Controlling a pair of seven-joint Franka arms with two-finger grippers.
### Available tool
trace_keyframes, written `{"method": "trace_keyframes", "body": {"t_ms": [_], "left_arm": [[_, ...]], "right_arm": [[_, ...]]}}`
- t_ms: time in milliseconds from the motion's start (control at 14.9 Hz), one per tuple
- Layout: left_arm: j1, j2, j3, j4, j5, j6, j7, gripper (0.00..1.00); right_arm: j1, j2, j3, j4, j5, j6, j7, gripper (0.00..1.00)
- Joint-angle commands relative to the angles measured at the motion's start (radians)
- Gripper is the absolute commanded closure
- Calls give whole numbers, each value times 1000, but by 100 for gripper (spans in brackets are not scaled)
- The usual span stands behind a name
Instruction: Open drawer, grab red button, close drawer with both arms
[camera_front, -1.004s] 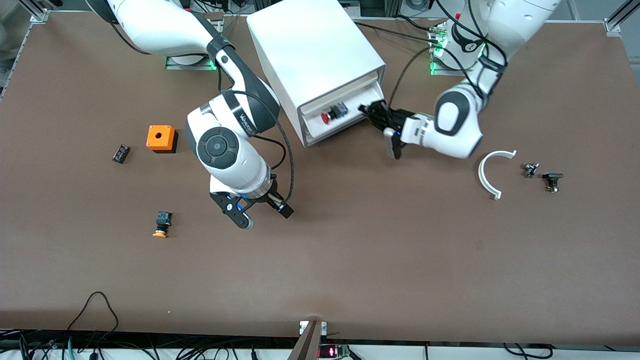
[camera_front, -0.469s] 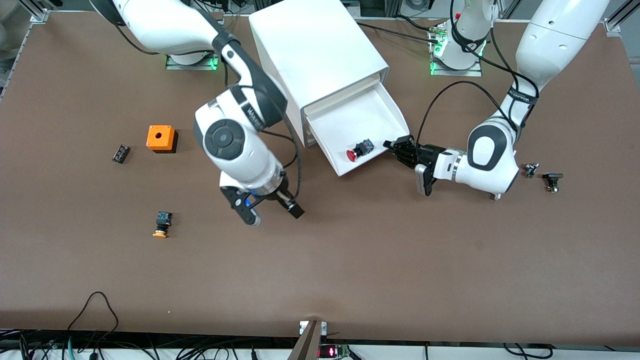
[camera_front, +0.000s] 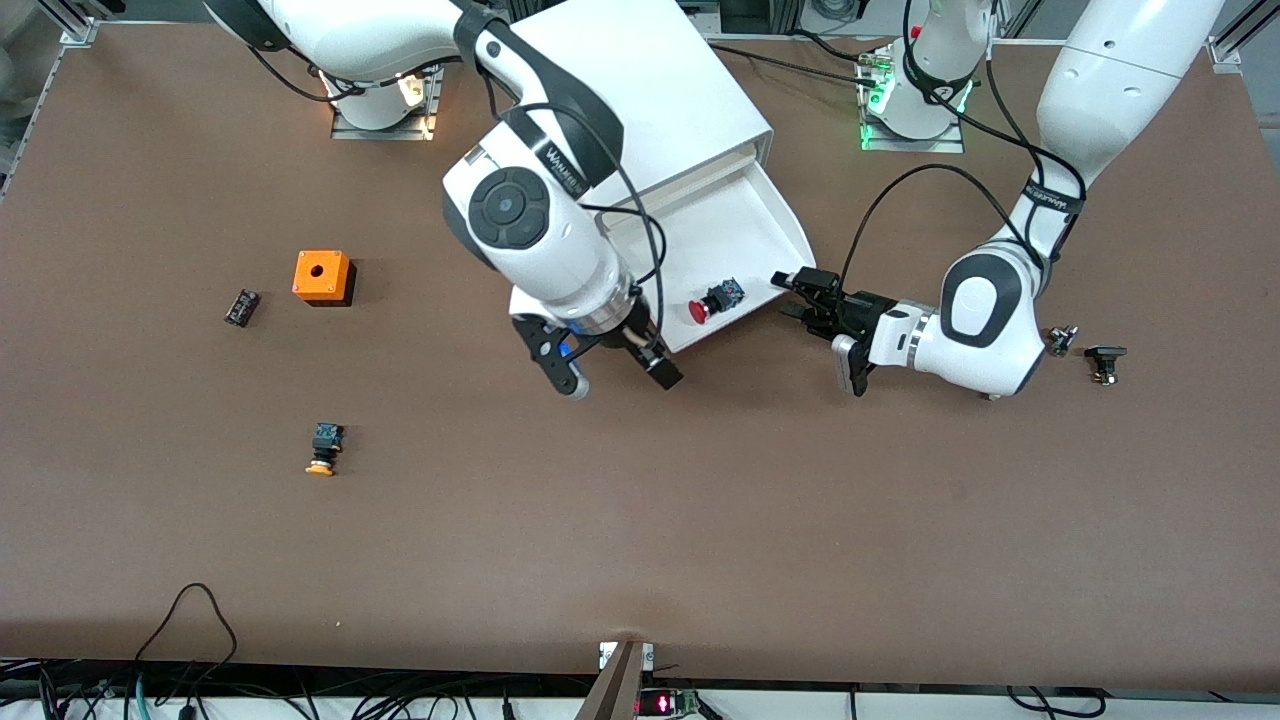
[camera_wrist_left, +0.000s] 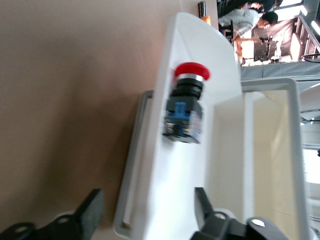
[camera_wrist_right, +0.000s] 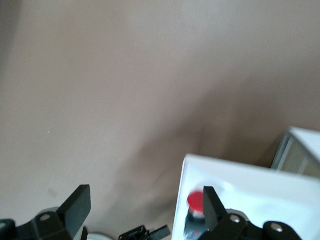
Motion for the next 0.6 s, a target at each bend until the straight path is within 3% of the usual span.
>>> {"method": "trace_keyframes", "body": {"t_ms": [0, 536], "left_arm": [[8, -62, -7, 76, 127, -120, -197, 0], [6, -80, -16, 453, 505, -386, -682, 0]], "right_arm": [[58, 21, 9, 32, 7, 33, 85, 1], [166, 93, 2, -14, -48, 33, 116, 1]]}}
